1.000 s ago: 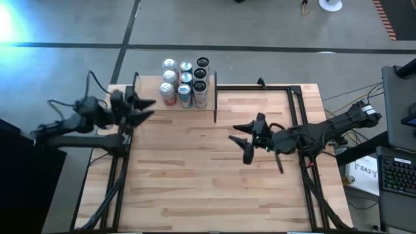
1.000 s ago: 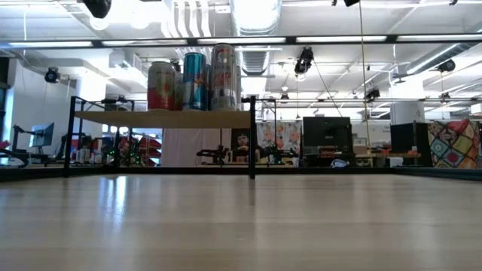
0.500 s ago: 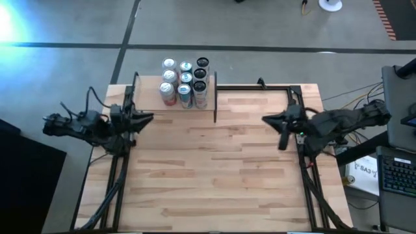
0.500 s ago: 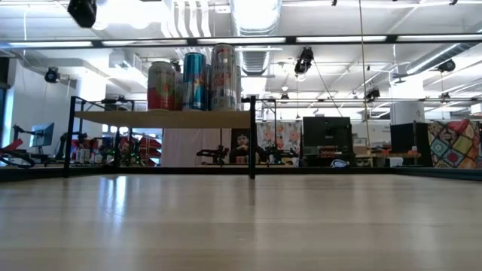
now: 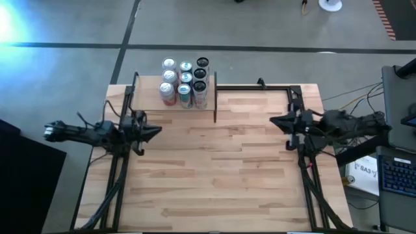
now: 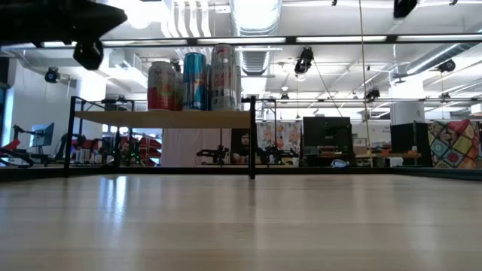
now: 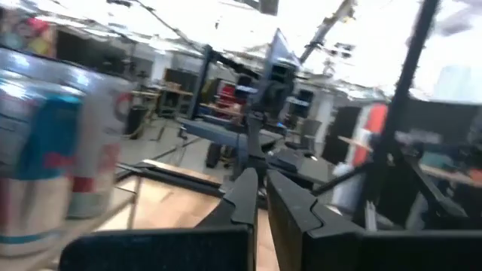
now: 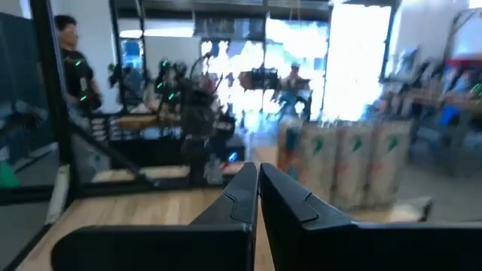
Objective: Place canned beverage on shelf
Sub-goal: Return to Home Position
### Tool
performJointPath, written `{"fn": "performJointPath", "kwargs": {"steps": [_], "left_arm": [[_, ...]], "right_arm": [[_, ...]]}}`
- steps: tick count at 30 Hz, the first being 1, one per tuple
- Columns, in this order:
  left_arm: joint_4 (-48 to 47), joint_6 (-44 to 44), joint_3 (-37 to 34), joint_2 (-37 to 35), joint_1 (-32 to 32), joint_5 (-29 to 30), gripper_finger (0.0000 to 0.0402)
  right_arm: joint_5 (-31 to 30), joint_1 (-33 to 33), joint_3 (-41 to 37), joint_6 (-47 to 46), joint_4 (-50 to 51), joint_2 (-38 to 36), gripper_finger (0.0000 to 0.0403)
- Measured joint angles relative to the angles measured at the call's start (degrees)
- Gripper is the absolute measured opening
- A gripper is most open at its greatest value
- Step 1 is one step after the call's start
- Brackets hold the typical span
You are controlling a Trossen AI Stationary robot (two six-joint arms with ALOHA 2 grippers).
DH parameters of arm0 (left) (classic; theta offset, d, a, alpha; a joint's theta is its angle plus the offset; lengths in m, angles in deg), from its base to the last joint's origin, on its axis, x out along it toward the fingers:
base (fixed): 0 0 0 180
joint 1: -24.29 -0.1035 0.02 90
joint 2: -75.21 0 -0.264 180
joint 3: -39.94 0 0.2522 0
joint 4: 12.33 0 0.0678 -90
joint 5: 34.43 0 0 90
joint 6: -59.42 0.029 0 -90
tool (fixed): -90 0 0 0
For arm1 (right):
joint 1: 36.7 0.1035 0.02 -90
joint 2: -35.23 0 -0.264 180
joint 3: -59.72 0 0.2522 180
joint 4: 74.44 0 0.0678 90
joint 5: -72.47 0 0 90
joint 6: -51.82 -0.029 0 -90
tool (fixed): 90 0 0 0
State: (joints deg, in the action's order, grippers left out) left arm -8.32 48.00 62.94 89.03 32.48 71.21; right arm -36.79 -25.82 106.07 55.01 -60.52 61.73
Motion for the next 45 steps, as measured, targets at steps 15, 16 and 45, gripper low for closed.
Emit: {"fn": "performJointPath", "kwargs": {"steps": [15, 16, 45], "left_arm": [[7.75, 7.08, -4.56, 3.71, -7.53, -4.68, 0.0], [7.17, 6.67, -4.99, 2.27, -7.97, -4.68, 0.0], [-16.86, 4.36, -6.61, -13.86, -9.06, -4.88, 0.0]], "right_arm": [[10.46, -5.92, -15.71, -10.83, -11.62, -2.8, 0.0008], [10.46, -5.92, -16.33, -10.8, -11.61, -3.71, 0.0008], [9.23, -6.21, -28.94, -16.08, -5.72, -26.47, 0.0008]]}}
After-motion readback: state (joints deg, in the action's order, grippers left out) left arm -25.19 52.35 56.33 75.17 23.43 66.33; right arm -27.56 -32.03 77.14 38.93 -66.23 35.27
